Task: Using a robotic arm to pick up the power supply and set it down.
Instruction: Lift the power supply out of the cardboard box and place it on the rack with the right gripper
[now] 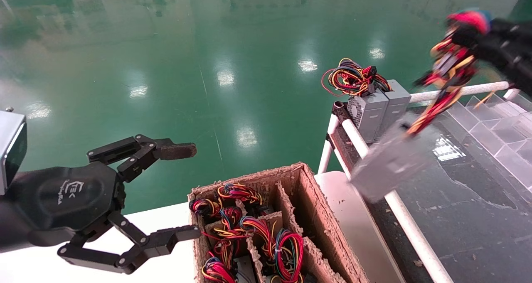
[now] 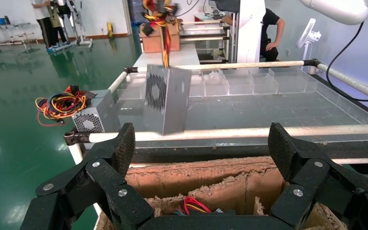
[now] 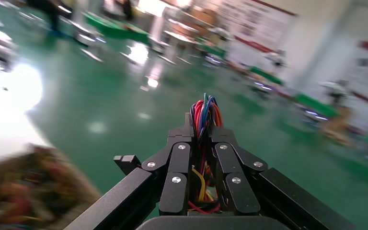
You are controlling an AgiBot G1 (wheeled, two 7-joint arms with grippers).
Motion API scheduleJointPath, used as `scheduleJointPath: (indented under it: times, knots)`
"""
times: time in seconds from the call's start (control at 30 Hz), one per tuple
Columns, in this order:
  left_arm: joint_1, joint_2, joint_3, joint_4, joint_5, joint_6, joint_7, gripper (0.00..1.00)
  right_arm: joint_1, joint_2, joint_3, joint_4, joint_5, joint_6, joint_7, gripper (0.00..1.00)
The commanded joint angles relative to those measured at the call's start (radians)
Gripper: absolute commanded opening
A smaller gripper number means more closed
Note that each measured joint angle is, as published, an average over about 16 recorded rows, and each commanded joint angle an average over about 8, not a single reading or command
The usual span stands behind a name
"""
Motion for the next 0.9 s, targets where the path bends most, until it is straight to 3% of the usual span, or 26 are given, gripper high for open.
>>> scheduleJointPath:
  times: [0.03, 0.33, 0.9]
  knots:
    - [0.0, 0.0, 0.0, 0.0, 0.0, 0.0, 0.0, 1.0, 0.015, 0.005, 0.006, -0.031, -0.025, 0.036, -0.025, 0.0]
    - [0.0, 0.0, 0.0, 0.0, 0.0, 0.0, 0.0, 1.0, 0.115, -0.059, -0.039, -0.223, -0.166, 0.134, -0.084, 0.0]
    - [0.0, 0.0, 0.0, 0.0, 0.0, 0.0, 0.0, 1.0, 0.369, -0.29, -0.129, -0.655, -0.37, 0.246, -0.275, 0.0]
